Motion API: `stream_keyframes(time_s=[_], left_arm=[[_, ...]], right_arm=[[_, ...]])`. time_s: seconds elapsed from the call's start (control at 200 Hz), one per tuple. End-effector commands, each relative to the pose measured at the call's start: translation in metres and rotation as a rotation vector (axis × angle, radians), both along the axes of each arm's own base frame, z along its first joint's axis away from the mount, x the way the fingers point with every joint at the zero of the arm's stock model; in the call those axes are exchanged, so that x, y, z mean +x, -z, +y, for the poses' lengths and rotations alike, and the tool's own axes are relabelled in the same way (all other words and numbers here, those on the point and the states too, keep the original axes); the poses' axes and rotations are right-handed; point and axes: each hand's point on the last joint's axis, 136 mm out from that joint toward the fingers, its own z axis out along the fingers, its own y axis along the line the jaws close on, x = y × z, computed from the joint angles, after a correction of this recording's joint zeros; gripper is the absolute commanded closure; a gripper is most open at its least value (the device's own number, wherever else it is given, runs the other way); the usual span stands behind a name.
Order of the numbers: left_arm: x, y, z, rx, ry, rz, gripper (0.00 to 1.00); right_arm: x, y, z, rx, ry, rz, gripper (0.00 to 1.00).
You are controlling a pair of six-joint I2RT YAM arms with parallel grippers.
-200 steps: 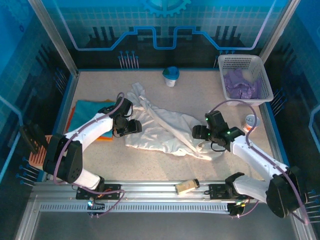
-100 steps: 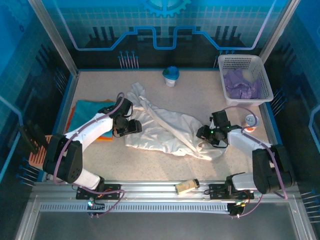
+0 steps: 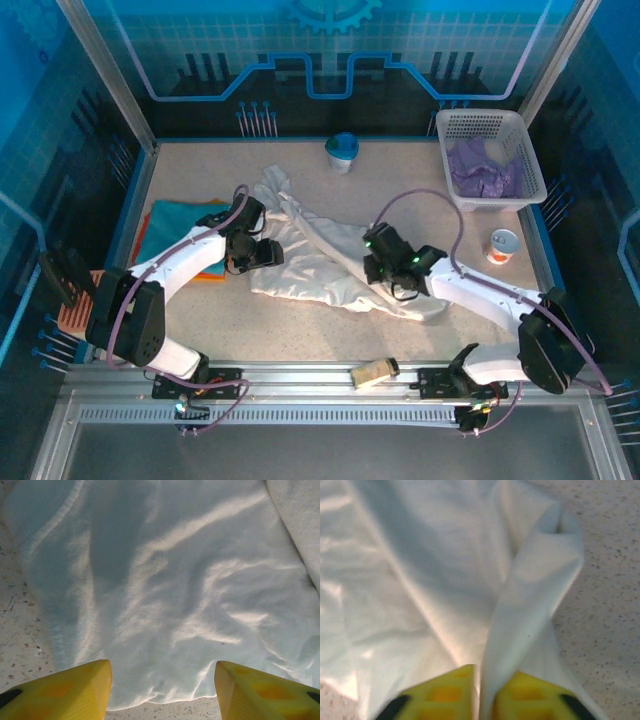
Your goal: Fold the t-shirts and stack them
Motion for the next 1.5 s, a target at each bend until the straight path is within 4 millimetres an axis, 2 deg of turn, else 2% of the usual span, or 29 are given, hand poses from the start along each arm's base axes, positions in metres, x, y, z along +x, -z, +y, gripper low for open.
stream_keyframes(time_s=[0.0,0.035,0.11,0.18,0.245,0.34,0.47,0.49,0.54,0.62,0.76,0.931,1.056,1.261,1.496], left_arm=[[0.0,0.0,-0.003,-0.004,0.003,0.009,0.42],[0.0,0.0,-0.003,-0.005,0.002,0.012,0.43],[0.0,0.002,-0.004,-0.01,0.001,0.018,0.43],[0.0,0.003,-0.005,-0.013,0.002,0.018,0.43],[0.0,0.002,-0.005,-0.014,0.002,0.019,0.43],[-0.002,0.0,-0.003,-0.007,0.004,0.013,0.43],[-0.005,0.001,0.001,0.009,0.004,0.012,0.43],[-0.005,0.001,0.001,0.008,0.005,0.013,0.43],[-0.005,0.002,0.001,0.008,0.006,0.014,0.43],[-0.005,0.003,0.0,0.001,0.002,0.016,0.43],[-0.004,0.004,-0.003,-0.01,0.005,0.019,0.43],[-0.004,0.001,-0.002,-0.004,0.009,0.015,0.43],[-0.004,0.001,-0.001,0.001,0.011,0.015,0.42],[-0.007,-0.003,0.001,0.011,0.01,0.013,0.42],[-0.009,-0.002,0.003,0.019,0.011,0.016,0.42]], right_arm=[[-0.023,0.004,-0.004,-0.3,-0.101,-0.065,0.64],[-0.025,-0.002,0.007,-0.346,-0.133,-0.09,0.61],[-0.035,0.007,0.022,-0.405,-0.192,-0.07,0.51],[-0.039,0.013,0.029,-0.384,-0.205,-0.052,0.45],[-0.038,0.008,0.032,-0.333,-0.194,-0.064,0.43],[-0.031,-0.01,0.03,-0.217,-0.155,-0.079,0.38],[-0.02,-0.03,0.014,-0.007,-0.063,-0.054,0.33],[-0.021,-0.025,0.008,0.011,-0.049,-0.036,0.33],[-0.018,-0.026,-0.001,0.097,-0.01,-0.022,0.32],[-0.009,-0.021,-0.02,0.226,0.075,0.023,0.34],[0.009,-0.007,-0.048,0.397,0.197,0.075,0.44],[0.033,0.014,-0.066,0.564,0.299,0.129,0.51],[0.052,0.031,-0.067,0.687,0.333,0.172,0.54],[0.083,0.041,-0.05,0.883,0.309,0.197,0.59],[0.086,0.049,-0.041,0.958,0.298,0.223,0.64]])
